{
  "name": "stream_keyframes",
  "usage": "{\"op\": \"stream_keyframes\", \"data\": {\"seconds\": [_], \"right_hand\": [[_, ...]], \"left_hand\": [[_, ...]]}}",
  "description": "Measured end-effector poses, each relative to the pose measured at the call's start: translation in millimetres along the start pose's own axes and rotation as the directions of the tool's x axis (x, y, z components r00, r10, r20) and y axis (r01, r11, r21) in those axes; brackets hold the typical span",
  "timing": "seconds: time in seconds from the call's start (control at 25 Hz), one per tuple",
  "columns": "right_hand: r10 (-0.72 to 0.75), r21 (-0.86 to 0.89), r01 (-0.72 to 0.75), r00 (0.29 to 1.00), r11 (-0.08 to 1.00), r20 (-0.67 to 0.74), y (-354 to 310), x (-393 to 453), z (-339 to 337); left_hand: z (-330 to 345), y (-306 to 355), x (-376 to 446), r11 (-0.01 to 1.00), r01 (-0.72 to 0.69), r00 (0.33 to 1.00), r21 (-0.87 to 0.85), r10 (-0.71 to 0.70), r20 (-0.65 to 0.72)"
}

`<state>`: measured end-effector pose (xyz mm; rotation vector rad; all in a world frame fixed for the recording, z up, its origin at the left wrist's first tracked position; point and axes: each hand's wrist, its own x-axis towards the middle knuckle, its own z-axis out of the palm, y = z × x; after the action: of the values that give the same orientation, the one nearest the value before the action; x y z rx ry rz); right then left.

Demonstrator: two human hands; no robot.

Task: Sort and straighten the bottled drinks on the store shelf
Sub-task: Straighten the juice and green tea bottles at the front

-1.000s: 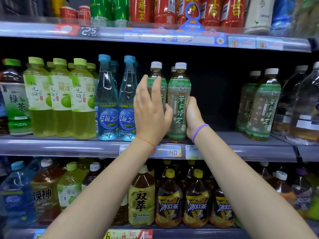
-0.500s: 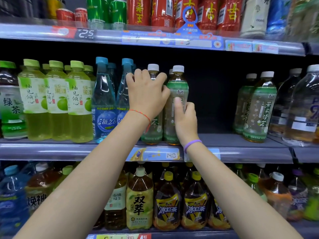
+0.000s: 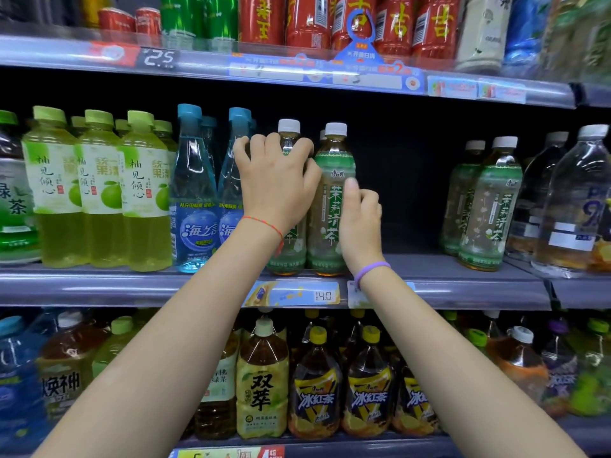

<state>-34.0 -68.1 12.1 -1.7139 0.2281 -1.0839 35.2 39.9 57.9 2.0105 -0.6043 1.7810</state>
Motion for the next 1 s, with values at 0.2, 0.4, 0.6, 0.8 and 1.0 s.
{"op": "stream_keyframes", "data": {"seconds": [0.2, 0.4, 0.6, 0.8, 1.0], "right_hand": [[0.324, 0.224, -0.399, 0.894, 0.889, 0.309, 22.5, 33.3, 11.3], [0.341, 0.235, -0.431, 0.876, 0.871, 0.342, 24.0, 34.4, 14.6], [0.31, 0.262, -0.348, 0.934, 0.9, 0.175, 10.2, 21.0, -4.4], [0.024, 0.124, 0.0, 0.981, 0.992, -0.194, 4.8, 19.8, -56.7], [-0.373, -0.138, 0.353, 0.788, 0.925, -0.49, 10.6, 47.9, -132.0]], "left_hand": [[-0.9, -1.2, 0.4, 1.0, -0.007, 1.0, -0.027, 0.007, -0.007], [-5.9, 2.2, -4.7, 1.0, 0.001, 0.999, -0.014, 0.0, 0.047], [-18.4, 36.8, -23.4, 0.979, -0.091, 0.995, -0.183, 0.08, -0.065], [-17.5, 83.8, -34.0, 0.939, -0.172, 0.984, -0.297, 0.154, -0.085], [5.0, 152.5, -32.8, 0.942, -0.142, 0.99, -0.304, 0.139, -0.031]]}}
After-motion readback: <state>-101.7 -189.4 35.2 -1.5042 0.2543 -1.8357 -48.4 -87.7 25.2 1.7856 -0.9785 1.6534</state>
